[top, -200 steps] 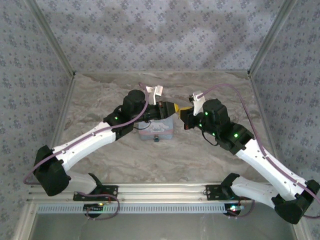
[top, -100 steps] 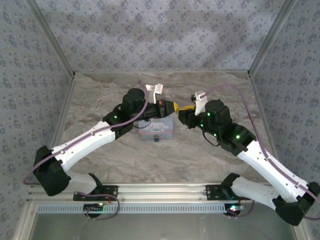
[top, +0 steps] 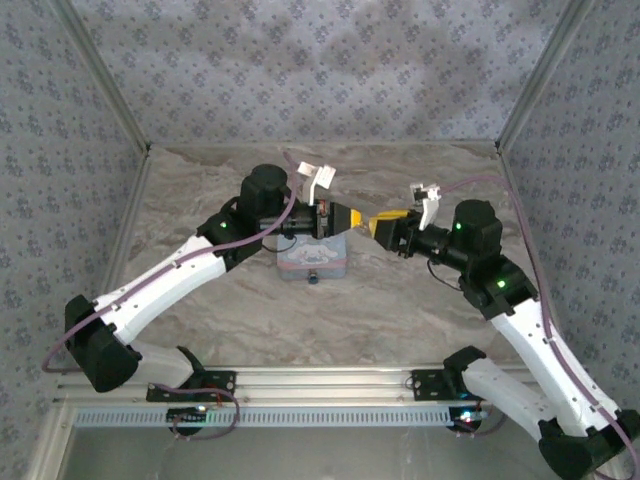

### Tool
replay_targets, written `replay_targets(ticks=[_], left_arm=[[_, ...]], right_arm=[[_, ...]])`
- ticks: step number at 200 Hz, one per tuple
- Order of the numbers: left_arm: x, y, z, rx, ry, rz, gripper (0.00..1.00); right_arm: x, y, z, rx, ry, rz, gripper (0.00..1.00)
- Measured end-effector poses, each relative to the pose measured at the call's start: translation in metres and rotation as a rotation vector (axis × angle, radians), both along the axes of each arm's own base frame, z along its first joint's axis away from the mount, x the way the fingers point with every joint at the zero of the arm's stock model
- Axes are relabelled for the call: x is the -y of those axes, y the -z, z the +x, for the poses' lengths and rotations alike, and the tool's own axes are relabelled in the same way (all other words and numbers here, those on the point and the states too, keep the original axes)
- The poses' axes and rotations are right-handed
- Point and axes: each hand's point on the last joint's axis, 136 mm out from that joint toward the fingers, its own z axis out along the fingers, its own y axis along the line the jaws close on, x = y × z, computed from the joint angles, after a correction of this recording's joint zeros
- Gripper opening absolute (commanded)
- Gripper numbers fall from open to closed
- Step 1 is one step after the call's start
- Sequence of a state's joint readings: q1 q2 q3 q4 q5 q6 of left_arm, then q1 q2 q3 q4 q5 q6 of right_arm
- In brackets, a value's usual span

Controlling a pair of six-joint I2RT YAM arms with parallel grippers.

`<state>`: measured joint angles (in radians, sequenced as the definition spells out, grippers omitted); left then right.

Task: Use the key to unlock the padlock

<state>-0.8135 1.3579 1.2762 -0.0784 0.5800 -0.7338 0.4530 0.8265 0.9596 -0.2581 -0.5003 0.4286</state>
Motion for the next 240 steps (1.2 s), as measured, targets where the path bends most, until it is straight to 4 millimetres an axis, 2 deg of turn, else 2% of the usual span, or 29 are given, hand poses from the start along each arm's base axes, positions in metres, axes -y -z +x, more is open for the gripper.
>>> replay_targets(ticks=[21,52,71,90,116,131,189,225,240], left_arm=[[0.001,-0.001,-0.004,-0.003,0.026,-0.006,0.0],[0.002,-0.006,-0.008,0.001,0.051,-0.025,0.0],[0.003,-0.008,-0.009,0.0,0.057,-0.033,0.0],[0.003,-0.008,-0.01,-0.001,0.059,-0.034,0.0],[0.003,-0.012,-0.009,0.006,0.059,-0.048,0.0],[0.004,-0.014,-0.009,0.013,0.059,-0.056,0.0],[0.004,-0.018,-0.008,0.019,0.06,-0.071,0.0],[0.004,-0.018,-0.008,0.018,0.058,-0.07,0.0],[0.004,-0.016,-0.007,0.015,0.052,-0.064,0.3]], right_arm=[[-0.006,-0.006,-0.007,-0.005,-0.066,0.048,0.44],[-0.014,-0.017,-0.017,0.005,-0.141,0.098,0.35],[-0.017,-0.019,-0.02,0.005,-0.166,0.11,0.38],[-0.018,-0.016,-0.019,-0.005,-0.173,0.112,0.46],[-0.019,-0.012,-0.017,-0.018,-0.171,0.108,0.46],[-0.019,-0.012,-0.017,-0.022,-0.17,0.108,0.35],[-0.019,-0.008,-0.016,-0.025,-0.171,0.105,0.0],[-0.018,-0.007,-0.015,-0.015,-0.167,0.093,0.0],[-0.018,-0.005,-0.015,0.003,-0.16,0.071,0.0]])
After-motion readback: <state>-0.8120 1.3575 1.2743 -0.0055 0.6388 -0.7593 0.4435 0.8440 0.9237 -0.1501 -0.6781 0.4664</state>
